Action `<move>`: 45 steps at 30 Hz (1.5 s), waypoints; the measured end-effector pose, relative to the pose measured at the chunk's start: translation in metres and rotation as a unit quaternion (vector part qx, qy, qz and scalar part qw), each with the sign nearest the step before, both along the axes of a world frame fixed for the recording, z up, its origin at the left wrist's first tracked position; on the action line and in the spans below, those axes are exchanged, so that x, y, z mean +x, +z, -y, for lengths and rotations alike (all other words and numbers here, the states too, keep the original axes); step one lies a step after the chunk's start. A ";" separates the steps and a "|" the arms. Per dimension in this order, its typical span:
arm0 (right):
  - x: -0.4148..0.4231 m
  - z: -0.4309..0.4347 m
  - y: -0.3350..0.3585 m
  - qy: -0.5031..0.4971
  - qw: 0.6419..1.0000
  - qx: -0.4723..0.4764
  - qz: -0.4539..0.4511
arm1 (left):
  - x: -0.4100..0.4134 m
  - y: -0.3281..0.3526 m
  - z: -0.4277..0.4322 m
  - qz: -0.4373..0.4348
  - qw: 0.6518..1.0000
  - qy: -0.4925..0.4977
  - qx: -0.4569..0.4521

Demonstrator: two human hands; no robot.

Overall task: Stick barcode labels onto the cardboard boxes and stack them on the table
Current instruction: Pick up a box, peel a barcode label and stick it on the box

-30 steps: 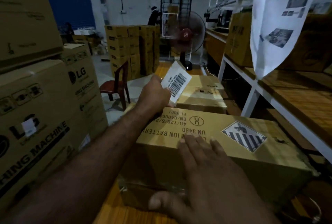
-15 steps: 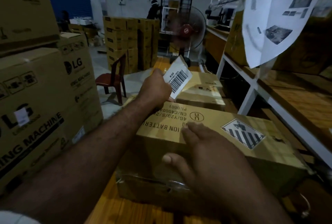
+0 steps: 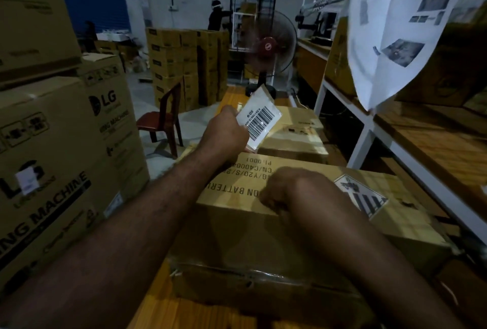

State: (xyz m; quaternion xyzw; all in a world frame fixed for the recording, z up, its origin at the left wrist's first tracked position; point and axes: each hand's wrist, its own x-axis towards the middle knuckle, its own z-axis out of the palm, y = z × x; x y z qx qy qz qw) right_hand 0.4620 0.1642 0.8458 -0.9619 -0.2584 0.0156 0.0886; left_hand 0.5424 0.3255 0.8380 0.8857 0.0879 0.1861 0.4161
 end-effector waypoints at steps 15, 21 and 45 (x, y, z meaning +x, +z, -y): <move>-0.019 0.007 0.004 0.029 0.999 0.004 0.017 | 0.000 0.000 -0.003 0.005 1.000 -0.011 -0.003; 0.002 0.003 0.015 -0.013 0.995 0.087 0.048 | -0.004 0.005 -0.001 -0.008 1.000 -0.013 -0.002; -0.026 0.002 0.009 0.025 0.997 0.028 0.074 | 0.002 0.001 -0.004 -0.012 1.000 0.001 -0.004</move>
